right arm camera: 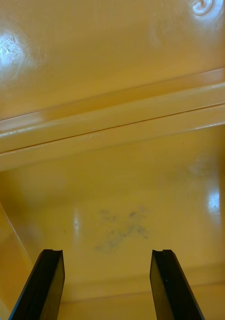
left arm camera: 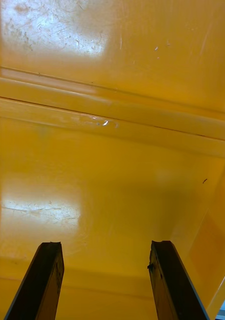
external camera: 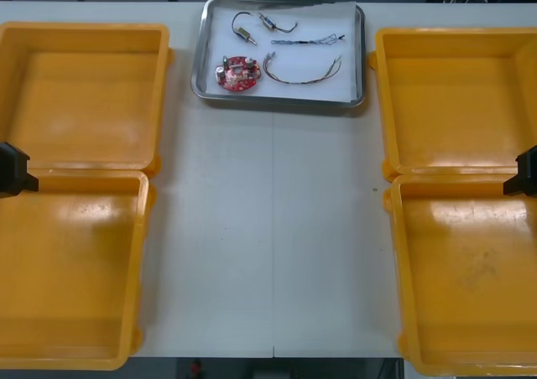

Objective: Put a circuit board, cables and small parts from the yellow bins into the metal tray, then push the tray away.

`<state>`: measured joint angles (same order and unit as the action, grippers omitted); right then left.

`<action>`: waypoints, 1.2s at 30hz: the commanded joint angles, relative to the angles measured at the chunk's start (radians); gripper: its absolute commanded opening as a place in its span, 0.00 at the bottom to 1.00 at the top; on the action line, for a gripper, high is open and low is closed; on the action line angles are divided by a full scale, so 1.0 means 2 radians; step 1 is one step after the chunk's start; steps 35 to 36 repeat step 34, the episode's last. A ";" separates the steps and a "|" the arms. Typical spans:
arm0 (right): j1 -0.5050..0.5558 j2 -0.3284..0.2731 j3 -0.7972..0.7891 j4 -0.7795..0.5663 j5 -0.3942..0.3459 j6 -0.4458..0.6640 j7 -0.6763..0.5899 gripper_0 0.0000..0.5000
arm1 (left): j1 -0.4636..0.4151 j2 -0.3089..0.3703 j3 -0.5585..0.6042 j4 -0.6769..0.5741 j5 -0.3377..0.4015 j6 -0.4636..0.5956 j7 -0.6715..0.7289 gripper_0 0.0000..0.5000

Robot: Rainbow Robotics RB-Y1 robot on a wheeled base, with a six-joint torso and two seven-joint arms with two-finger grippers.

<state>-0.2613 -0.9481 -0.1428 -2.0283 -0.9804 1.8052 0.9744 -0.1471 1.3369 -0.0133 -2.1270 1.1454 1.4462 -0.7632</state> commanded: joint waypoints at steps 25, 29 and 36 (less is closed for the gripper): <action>0.006 -0.019 -0.015 -0.003 -0.002 -0.003 0.030 1.00 | 0.005 0.022 0.010 -0.009 0.000 0.001 -0.010 1.00; 0.006 -0.019 -0.015 -0.003 -0.002 -0.003 0.030 1.00 | 0.005 0.022 0.010 -0.009 0.000 0.001 -0.010 1.00; 0.006 -0.019 -0.015 -0.003 -0.002 -0.003 0.030 1.00 | 0.005 0.022 0.010 -0.009 0.000 0.001 -0.010 1.00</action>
